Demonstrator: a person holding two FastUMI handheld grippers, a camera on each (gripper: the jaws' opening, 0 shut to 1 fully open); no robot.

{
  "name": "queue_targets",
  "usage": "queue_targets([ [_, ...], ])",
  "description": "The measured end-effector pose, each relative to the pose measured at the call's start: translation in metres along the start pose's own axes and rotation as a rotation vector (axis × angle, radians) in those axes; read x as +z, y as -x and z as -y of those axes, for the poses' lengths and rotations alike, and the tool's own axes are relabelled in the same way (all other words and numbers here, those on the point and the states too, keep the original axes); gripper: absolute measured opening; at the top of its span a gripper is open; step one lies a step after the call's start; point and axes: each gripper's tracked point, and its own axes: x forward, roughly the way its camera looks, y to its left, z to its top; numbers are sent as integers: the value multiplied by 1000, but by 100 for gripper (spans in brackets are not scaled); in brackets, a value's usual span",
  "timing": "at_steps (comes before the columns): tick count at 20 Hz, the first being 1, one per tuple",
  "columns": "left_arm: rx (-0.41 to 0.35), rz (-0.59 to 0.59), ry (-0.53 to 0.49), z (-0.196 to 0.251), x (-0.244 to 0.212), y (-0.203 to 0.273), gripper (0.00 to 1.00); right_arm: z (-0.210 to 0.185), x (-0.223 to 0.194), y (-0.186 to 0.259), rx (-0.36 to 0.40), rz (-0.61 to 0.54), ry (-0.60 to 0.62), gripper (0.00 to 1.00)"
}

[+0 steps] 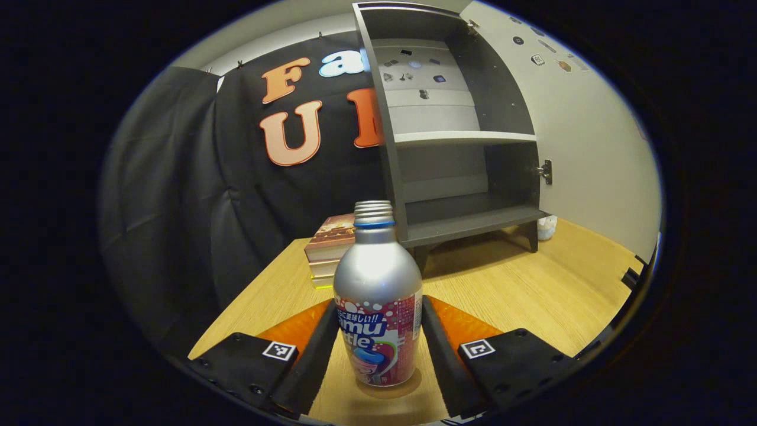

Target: Open the cabinet door with the right hand, grasp the bottle in the cabinet with the left hand and place it on the coaster, then close the cabinet door with the right hand.

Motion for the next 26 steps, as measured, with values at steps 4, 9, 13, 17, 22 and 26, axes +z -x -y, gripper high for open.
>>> queue_targets([
  [4, -4, -3, 20, 3, -16, -6, 86, -1, -13, -4, 8, -39, -14, 70],
  [9, 6, -61, 25, 2, -45, -6, 86, -2, -24, -7, 18, -81, -7, 70],
  [13, -6, -11, 7, 4, -41, 0, 86, -8, -25, -10, 42, -90, -4, 70],
  [17, 6, -5, 28, -1, -37, -4, 86, -8, -28, -12, 51, -103, 1, 70],
  [22, 11, -15, 46, -1, -43, -10, 86, -10, -33, -10, 54, -118, -1, 70],
  [26, 5, -13, 36, -1, -44, -2, 86, -13, -31, -18, 61, -121, -11, 70],
])
